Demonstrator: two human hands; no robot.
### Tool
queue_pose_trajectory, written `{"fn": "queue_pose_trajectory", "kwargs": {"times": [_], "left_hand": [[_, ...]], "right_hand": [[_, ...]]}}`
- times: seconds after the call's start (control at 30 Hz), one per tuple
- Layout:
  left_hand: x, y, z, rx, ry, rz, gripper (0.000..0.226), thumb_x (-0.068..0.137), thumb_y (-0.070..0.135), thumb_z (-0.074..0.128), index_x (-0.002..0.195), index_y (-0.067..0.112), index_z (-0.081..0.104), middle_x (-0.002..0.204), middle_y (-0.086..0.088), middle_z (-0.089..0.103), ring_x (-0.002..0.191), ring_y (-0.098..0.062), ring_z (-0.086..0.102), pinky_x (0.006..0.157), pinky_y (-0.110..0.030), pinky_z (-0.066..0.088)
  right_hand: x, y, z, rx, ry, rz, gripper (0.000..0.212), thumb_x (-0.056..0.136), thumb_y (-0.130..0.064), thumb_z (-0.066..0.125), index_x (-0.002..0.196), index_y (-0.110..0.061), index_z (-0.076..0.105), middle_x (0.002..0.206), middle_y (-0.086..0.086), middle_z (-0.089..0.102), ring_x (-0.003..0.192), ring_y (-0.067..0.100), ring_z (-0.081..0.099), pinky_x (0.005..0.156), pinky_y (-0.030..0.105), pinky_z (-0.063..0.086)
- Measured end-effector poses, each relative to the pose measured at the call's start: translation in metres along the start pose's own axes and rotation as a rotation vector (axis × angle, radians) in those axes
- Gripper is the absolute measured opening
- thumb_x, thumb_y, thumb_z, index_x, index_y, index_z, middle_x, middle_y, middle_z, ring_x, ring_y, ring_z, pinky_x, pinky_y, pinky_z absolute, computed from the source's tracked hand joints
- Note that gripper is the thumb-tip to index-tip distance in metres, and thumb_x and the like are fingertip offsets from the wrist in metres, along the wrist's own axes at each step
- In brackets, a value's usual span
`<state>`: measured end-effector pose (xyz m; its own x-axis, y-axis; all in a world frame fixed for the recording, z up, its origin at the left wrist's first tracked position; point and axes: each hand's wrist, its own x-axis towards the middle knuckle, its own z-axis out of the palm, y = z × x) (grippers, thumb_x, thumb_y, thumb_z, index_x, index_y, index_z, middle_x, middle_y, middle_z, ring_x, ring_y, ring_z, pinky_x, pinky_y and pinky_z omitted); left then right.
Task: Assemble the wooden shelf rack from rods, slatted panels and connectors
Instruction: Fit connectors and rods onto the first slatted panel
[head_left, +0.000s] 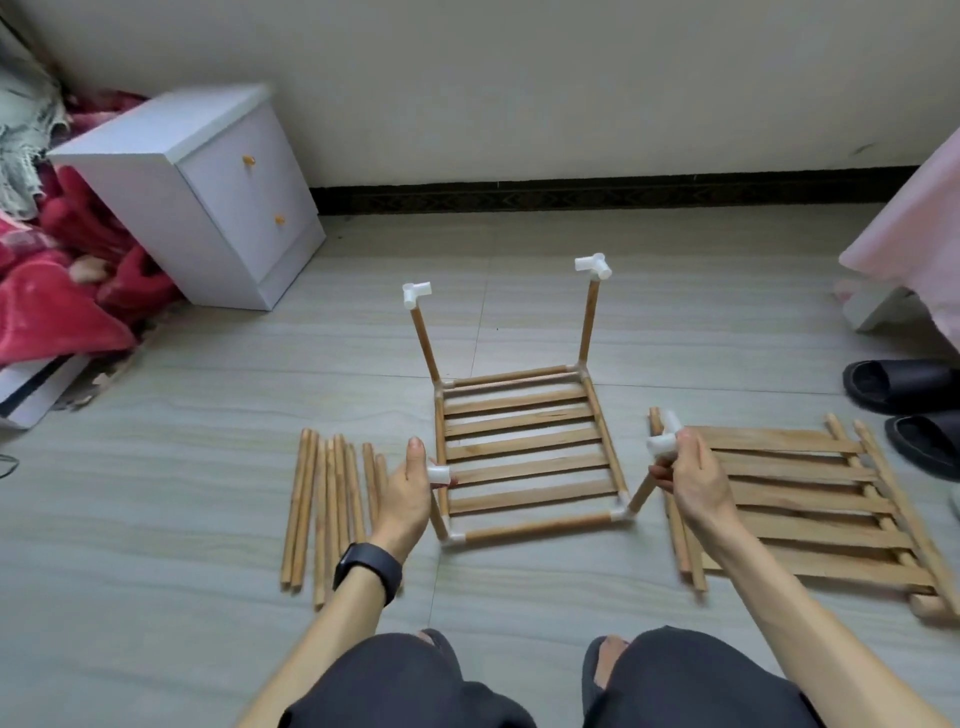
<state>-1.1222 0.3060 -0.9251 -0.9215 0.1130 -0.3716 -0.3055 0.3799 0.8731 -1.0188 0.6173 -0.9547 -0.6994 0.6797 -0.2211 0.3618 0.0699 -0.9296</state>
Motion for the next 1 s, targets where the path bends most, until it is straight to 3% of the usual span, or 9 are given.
{"fn": "queue_pose_trajectory", "kwargs": {"times": [0.13,0.33,0.43,0.5,0.57,0.63,0.8,0.87,1.0], "left_hand": [[0.014,-0.006,-0.002,0.011,-0.003,-0.010,0.071,0.102,0.064,0.018,0.087,0.019,0.071,0.098,-0.007,0.073,0.103,-0.024,0.060,0.099,-0.043,0.042],[0.024,-0.005,0.001,-0.016,0.023,0.019,0.063,0.103,0.063,0.021,0.086,0.022,0.066,0.098,-0.009,0.074,0.106,-0.029,0.062,0.104,-0.051,0.043],[0.023,-0.003,-0.003,-0.031,-0.035,-0.037,0.079,0.093,0.075,0.018,0.114,0.015,0.065,0.117,-0.011,0.070,0.122,-0.030,0.057,0.111,-0.052,0.039],[0.022,-0.004,-0.008,-0.076,-0.049,-0.101,0.097,0.087,0.080,0.013,0.139,0.009,0.054,0.136,-0.011,0.060,0.135,-0.029,0.048,0.117,-0.051,0.032],[0.022,-0.012,-0.017,-0.188,-0.020,-0.111,0.090,0.093,0.075,0.009,0.138,0.012,0.054,0.130,-0.007,0.061,0.134,-0.027,0.048,0.114,-0.048,0.033],[0.019,-0.026,-0.031,-0.190,0.038,-0.088,0.077,0.098,0.070,0.012,0.129,0.017,0.059,0.123,-0.004,0.063,0.127,-0.025,0.053,0.105,-0.044,0.035],[0.018,-0.095,-0.074,0.144,0.092,-0.207,0.059,0.105,0.056,0.032,0.143,0.013,0.046,0.141,-0.006,0.054,0.121,-0.022,0.054,0.099,-0.033,0.040],[0.019,-0.118,-0.089,0.257,0.080,-0.274,0.052,0.104,0.051,0.042,0.141,0.013,0.044,0.139,-0.007,0.054,0.107,-0.018,0.058,0.099,-0.035,0.046],[0.030,-0.149,-0.112,0.467,0.062,-0.335,0.057,0.102,0.043,0.048,0.151,0.016,0.034,0.146,-0.012,0.045,0.128,-0.030,0.050,0.104,-0.041,0.046]], "right_hand": [[-0.008,0.001,0.003,-0.080,0.054,-0.032,0.044,0.102,-0.055,0.024,0.090,-0.027,0.055,0.078,0.001,0.063,0.077,0.022,0.065,0.086,0.057,0.055],[-0.015,-0.007,0.007,-0.073,0.072,-0.004,0.039,0.108,-0.047,0.025,0.091,-0.028,0.053,0.079,0.002,0.062,0.078,0.023,0.064,0.085,0.052,0.055],[-0.018,-0.016,-0.002,-0.071,0.003,0.051,0.037,0.109,-0.048,0.028,0.096,-0.027,0.056,0.098,0.010,0.062,0.092,0.026,0.061,0.089,0.049,0.049],[-0.023,-0.017,-0.010,-0.214,0.079,0.006,0.036,0.107,-0.048,0.035,0.107,-0.024,0.061,0.115,0.012,0.060,0.108,0.028,0.056,0.093,0.045,0.045],[-0.034,-0.023,-0.013,-0.279,0.235,-0.146,0.035,0.101,-0.049,0.043,0.117,-0.023,0.060,0.124,0.008,0.057,0.113,0.022,0.051,0.092,0.040,0.040],[-0.047,-0.036,0.000,-0.321,0.240,-0.380,0.030,0.094,-0.046,0.050,0.113,-0.025,0.060,0.116,0.002,0.059,0.109,0.019,0.049,0.091,0.036,0.037],[-0.072,-0.075,0.086,-0.530,-0.173,-0.793,0.035,0.089,-0.038,0.059,0.116,-0.017,0.068,0.116,-0.003,0.064,0.109,0.008,0.045,0.095,0.026,0.036],[-0.077,-0.093,0.126,-0.612,-0.306,-0.915,0.040,0.090,-0.040,0.059,0.121,-0.017,0.068,0.127,0.002,0.064,0.119,0.017,0.049,0.101,0.032,0.042],[-0.077,-0.115,0.200,-0.842,-0.445,-1.167,0.050,0.094,-0.051,0.050,0.130,-0.020,0.065,0.146,0.006,0.056,0.141,0.029,0.045,0.111,0.048,0.044]]}}
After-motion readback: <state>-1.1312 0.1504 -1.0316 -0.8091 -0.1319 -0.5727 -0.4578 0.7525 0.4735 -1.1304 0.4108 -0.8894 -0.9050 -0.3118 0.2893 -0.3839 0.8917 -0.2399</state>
